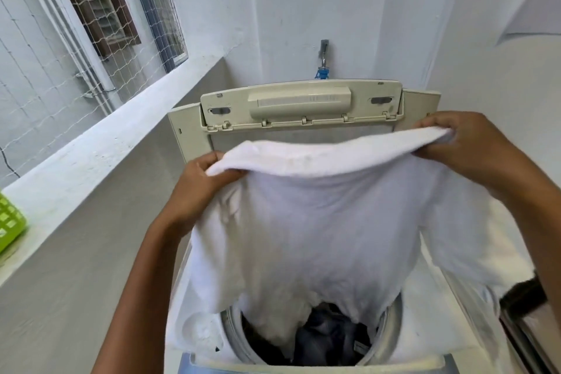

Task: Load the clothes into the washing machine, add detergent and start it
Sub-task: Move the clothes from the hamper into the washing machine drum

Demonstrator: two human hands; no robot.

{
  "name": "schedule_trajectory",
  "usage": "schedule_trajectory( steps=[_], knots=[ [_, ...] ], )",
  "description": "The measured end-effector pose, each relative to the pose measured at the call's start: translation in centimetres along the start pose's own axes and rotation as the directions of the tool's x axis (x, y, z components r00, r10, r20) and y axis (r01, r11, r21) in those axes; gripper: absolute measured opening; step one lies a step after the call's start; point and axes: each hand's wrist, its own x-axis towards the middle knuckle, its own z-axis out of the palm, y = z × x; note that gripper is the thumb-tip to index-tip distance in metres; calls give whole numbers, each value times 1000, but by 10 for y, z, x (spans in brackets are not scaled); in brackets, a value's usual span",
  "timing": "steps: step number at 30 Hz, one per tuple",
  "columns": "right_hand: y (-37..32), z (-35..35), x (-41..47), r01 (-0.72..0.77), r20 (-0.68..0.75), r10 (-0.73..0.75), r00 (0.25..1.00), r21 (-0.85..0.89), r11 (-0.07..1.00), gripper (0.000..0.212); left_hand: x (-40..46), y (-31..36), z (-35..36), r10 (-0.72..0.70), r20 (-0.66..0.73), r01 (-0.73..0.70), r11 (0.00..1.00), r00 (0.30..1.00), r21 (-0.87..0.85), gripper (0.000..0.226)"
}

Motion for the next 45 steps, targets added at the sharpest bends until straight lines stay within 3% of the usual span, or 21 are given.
schedule_trajectory(
  steps=[2,4,5,8,10,12,15,19,22,25,27,29,31,32,34,36,39,45],
  knots=[
    [-4,2,-3,58,-194,-38,980,100,993,17,3,4,-1,3,-43,-12,980,999,-200,9],
    [-5,8,-2,66,-297,-58,953,16,998,11,7,4,-1,28,-86,-41,988,996,-148,7],
    [-3,10,-1,18,-248,-36,968,-74,997,7,11,2,0,45,-86,-45,999,995,3,6],
    [7,23,3,-80,158,136,978,-315,946,20,14,-12,12,-41,15,31,908,999,418,8],
    [15,38,0,-116,292,194,937,-265,957,29,15,-26,24,-119,30,97,911,992,401,9],
    [16,54,-6,-269,311,272,911,-53,962,30,15,-34,39,-137,1,133,961,991,241,9],
    [12,71,-7,-339,204,305,930,159,927,25,17,-31,56,-76,-128,89,991,989,102,3],
    [-9,72,-10,-124,-115,154,981,232,965,31,10,-11,67,174,-261,-136,978,950,155,10],
    [-14,80,-17,-6,-219,52,974,205,979,31,5,-12,73,281,-246,-233,950,927,206,17],
    [10,110,-25,38,-223,-12,975,114,993,35,-1,-35,83,309,-147,-244,907,940,343,21],
    [43,134,-32,-13,-77,11,997,-24,1000,35,-5,-63,90,195,12,-180,876,981,448,36],
    [81,155,-39,-130,255,177,951,-188,973,46,-9,-94,94,-126,247,-29,840,961,542,63],
    [112,168,-49,-201,540,373,755,-350,915,56,-18,-121,97,-428,430,110,799,795,592,81],
    [122,170,-55,-203,602,434,670,-414,887,59,-24,-132,98,-509,474,143,775,719,615,84],
    [131,170,-65,-214,631,483,607,-457,864,59,-34,-149,100,-582,496,182,747,644,640,84],
    [133,168,-71,-246,615,488,620,-439,864,53,-40,-158,101,-610,487,226,738,625,635,80],
    [135,166,-75,-280,592,481,647,-402,872,49,-45,-166,107,-571,460,215,755,680,620,74],
    [140,155,-93,-341,368,377,850,-163,926,21,-60,-142,136,-373,439,171,884,817,434,37]
  ],
)
